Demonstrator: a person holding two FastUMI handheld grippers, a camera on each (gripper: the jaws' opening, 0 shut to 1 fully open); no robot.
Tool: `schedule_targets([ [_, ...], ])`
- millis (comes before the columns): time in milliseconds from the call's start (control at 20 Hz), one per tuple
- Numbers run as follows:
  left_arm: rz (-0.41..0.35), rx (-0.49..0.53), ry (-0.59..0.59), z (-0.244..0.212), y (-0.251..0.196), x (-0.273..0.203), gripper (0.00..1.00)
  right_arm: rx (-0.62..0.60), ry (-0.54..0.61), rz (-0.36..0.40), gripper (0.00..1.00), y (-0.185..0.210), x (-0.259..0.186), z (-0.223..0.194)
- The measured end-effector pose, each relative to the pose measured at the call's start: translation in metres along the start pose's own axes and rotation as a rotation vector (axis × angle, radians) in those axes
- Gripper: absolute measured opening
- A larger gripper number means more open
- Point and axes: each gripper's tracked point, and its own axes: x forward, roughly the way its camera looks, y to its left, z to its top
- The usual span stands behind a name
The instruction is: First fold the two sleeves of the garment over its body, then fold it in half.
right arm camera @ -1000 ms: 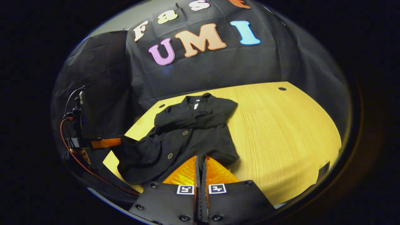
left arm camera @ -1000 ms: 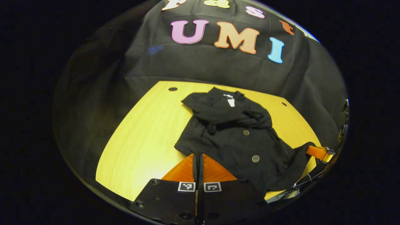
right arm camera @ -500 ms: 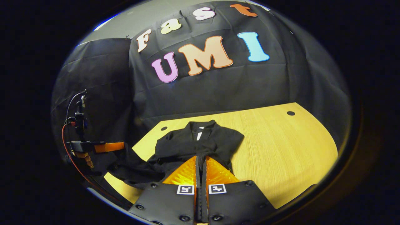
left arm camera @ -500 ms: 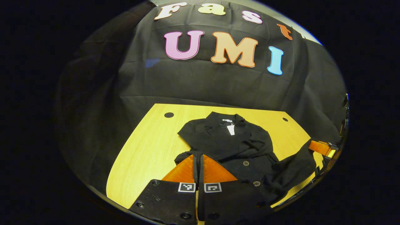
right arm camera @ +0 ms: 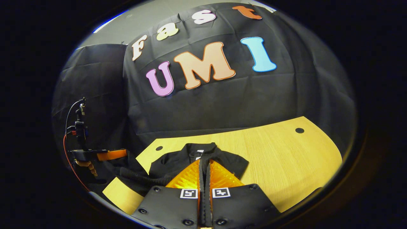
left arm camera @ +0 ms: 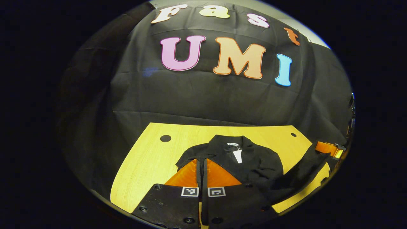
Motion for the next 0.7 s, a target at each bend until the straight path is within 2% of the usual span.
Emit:
schedule_targets([
  [350,-0.003,-0.009,-0.019,0.011,0.014,0.052,0.0,0.03,0.008,-0.038,0.02,-0.007,0.051,0.013],
  [500,0.006,0.01,-0.022,0.014,0.02,0.074,0.0,0.044,0.008,-0.078,0.0,-0.015,0.072,0.019],
  [550,0.028,0.031,-0.028,0.014,0.025,0.082,0.0,0.052,0.005,-0.104,0.02,-0.021,0.078,0.021],
  [600,0.098,0.06,-0.036,0.016,0.04,0.088,0.0,0.067,0.005,-0.132,0.02,-0.027,0.082,0.022],
  [650,0.161,0.089,-0.075,0.025,0.054,0.096,0.03,0.085,-0.001,-0.164,0.02,-0.032,0.087,0.024],
  [700,0.197,0.115,-0.108,0.038,0.059,0.095,0.35,0.098,-0.007,-0.18,0.07,-0.035,0.092,0.027],
])
